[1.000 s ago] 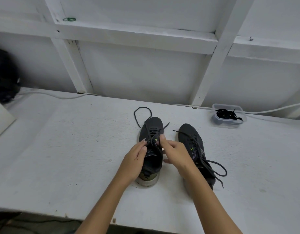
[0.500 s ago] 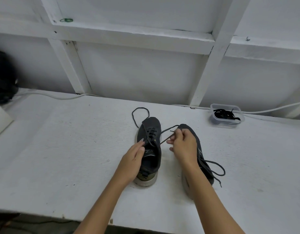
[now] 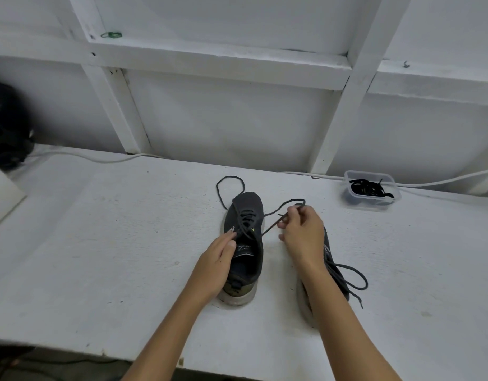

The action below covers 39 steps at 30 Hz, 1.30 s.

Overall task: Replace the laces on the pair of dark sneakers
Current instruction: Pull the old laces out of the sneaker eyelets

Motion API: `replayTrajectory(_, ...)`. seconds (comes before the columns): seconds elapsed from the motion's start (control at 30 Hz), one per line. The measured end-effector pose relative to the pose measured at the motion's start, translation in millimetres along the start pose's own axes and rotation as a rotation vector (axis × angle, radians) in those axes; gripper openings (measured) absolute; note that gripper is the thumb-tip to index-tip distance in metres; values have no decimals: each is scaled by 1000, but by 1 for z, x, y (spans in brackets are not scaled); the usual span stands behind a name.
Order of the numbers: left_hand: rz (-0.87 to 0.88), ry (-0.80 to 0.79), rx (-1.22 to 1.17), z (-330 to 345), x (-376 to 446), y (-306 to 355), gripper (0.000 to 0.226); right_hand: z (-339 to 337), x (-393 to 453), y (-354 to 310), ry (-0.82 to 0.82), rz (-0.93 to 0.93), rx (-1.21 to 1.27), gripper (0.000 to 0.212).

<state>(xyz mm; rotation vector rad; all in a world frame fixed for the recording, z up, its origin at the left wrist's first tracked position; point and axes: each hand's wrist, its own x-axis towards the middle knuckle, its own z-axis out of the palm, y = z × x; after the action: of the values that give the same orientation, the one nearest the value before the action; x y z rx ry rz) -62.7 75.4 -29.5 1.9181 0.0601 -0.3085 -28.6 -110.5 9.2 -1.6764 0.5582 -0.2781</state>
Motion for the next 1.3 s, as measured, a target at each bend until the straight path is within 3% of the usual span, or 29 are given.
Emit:
replayTrajectory(0.07,0,4,-5,0,1,-1,37,-3,-2,1,-35,25,-7,20)
replayTrajectory(0.17,12,10,7,1,2,0,36,-2,-12,9,-346,128,-157,26)
replayTrajectory(0.23,14,15,8,1,1,0,35,1,-17,15,-452,103,-244,25)
replayTrajectory(0.33,10,14,8,0,1,1,37,3,-15,18,-398,12,-317,24)
replayTrajectory(0.43,15,6,16,0,1,2,38,4,-9,12,-198,78,-95,23)
replayTrajectory(0.5,9,5,15,0,0,2,38,4,-7,10,-107,57,-72,24)
replayTrajectory(0.57,9,5,15,0,0,2,39,4,-11,13,-154,75,-82,25)
replayTrajectory(0.67,23,9,24,0,1,2,38,2,-21,20,-383,143,-99,22)
replayTrajectory(0.73,26,14,26,0,1,2,37,0,-22,23,-463,70,-167,19)
replayTrajectory(0.87,19,17,17,1,1,3,36,0,-16,18,-408,-17,-280,21)
replayTrajectory(1.07,8,7,1,0,0,2,38,-2,-2,3,-247,131,-75,19)
replayTrajectory(1.2,4,4,-5,-1,1,2,37,-3,-15,10,-298,89,-133,19)
replayTrajectory(1.3,-48,9,-50,-6,7,5,35,0,-37,18,-383,8,-192,32)
